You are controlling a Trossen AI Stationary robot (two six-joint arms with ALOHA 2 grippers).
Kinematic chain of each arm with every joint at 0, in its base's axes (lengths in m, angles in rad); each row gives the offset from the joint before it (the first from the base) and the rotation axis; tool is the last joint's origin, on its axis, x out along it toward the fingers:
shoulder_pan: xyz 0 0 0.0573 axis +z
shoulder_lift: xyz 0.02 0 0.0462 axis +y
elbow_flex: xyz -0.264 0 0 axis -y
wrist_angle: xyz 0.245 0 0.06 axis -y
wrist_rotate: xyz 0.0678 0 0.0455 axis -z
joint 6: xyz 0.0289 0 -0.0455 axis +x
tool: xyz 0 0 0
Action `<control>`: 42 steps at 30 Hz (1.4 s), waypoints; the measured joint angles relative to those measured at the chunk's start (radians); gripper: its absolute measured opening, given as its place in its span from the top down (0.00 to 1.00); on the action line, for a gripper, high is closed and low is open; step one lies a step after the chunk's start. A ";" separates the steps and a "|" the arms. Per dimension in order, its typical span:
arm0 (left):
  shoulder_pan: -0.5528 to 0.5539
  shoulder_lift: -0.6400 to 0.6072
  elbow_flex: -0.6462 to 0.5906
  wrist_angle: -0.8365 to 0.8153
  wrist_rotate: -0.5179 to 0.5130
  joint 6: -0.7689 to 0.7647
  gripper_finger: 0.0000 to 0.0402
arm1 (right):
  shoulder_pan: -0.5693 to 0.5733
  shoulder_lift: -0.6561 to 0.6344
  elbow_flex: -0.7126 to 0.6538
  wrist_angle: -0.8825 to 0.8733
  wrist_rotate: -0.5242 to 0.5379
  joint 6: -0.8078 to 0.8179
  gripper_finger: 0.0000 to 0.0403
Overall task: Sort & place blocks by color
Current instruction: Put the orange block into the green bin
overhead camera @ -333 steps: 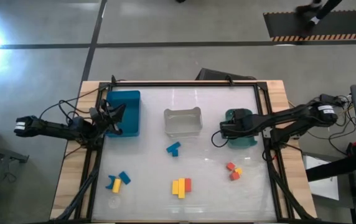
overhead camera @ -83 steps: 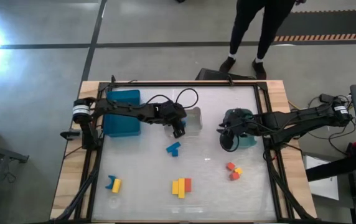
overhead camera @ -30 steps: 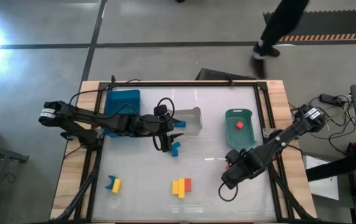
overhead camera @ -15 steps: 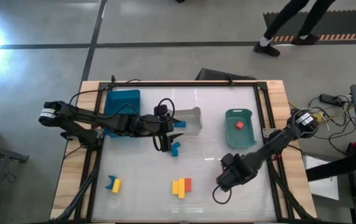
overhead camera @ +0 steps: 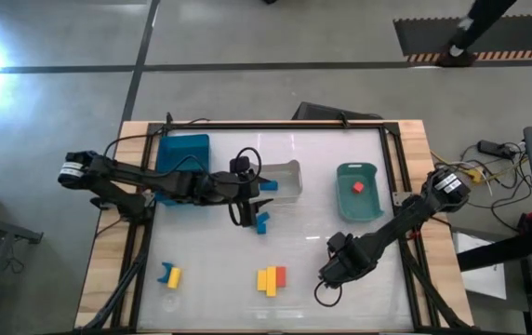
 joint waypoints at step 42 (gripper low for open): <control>0.000 0.000 -0.001 0.024 -0.006 0.000 0.44 | -0.394 -0.256 0.215 -0.387 0.305 -0.523 0.69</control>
